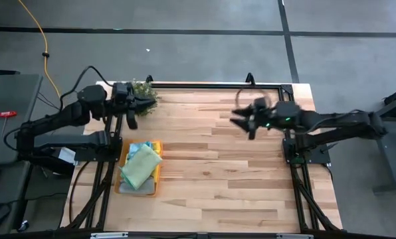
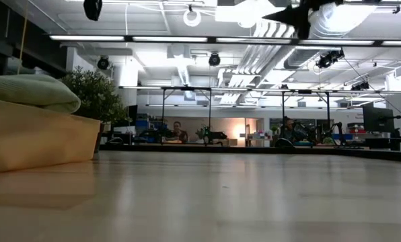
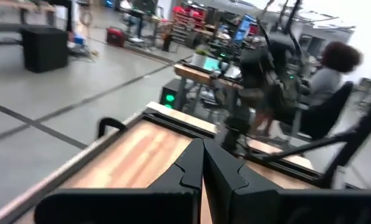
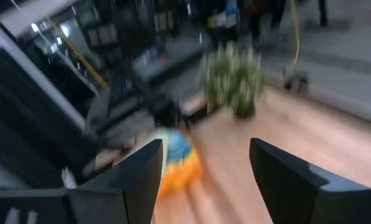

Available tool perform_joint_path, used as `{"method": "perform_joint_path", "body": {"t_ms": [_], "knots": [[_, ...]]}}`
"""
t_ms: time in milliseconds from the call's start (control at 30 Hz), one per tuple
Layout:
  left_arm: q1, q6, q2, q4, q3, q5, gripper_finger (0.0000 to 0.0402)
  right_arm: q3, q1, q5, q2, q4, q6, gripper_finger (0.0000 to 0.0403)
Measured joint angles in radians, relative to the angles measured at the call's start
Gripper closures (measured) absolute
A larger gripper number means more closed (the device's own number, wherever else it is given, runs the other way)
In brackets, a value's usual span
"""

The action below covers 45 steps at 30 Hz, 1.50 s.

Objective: Fold microfiber towels
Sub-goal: Return to Home Position

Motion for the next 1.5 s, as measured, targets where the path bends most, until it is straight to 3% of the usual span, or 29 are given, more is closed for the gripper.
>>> {"method": "perform_joint_path", "body": {"t_ms": [167, 333, 567, 1233, 1367, 1500], "knots": [[-0.078, -0.043, -0.014, 0.051, -0.053, -0.001, 0.0402, 0.066, -0.060, 0.014, -0.117, -0.006, -0.112, 0.0171], [-0.155, -0.040, -0.026, 0.070, -0.082, -0.074, 0.0401, 0.131, -0.099, 0.014, -0.204, -0.099, -0.194, 0.0171], [-0.169, -0.018, -0.027, 0.101, -0.081, -0.101, 0.0401, 0.149, -0.112, 0.014, -0.281, -0.197, -0.215, 0.0171], [-0.191, -0.069, -0.026, 0.082, -0.082, -0.107, 0.0401, 0.149, -0.112, 0.009, -0.292, -0.214, -0.289, 0.0172], [-0.268, -0.048, -0.041, 0.100, -0.144, -0.112, 0.0401, 0.149, -0.109, 0.002, -0.292, -0.213, -0.267, 0.0172], [-0.342, -0.089, -0.096, 0.192, -0.274, -0.179, 0.0401, 0.149, -0.109, -0.005, -0.293, -0.213, -0.213, 0.0172]]}}
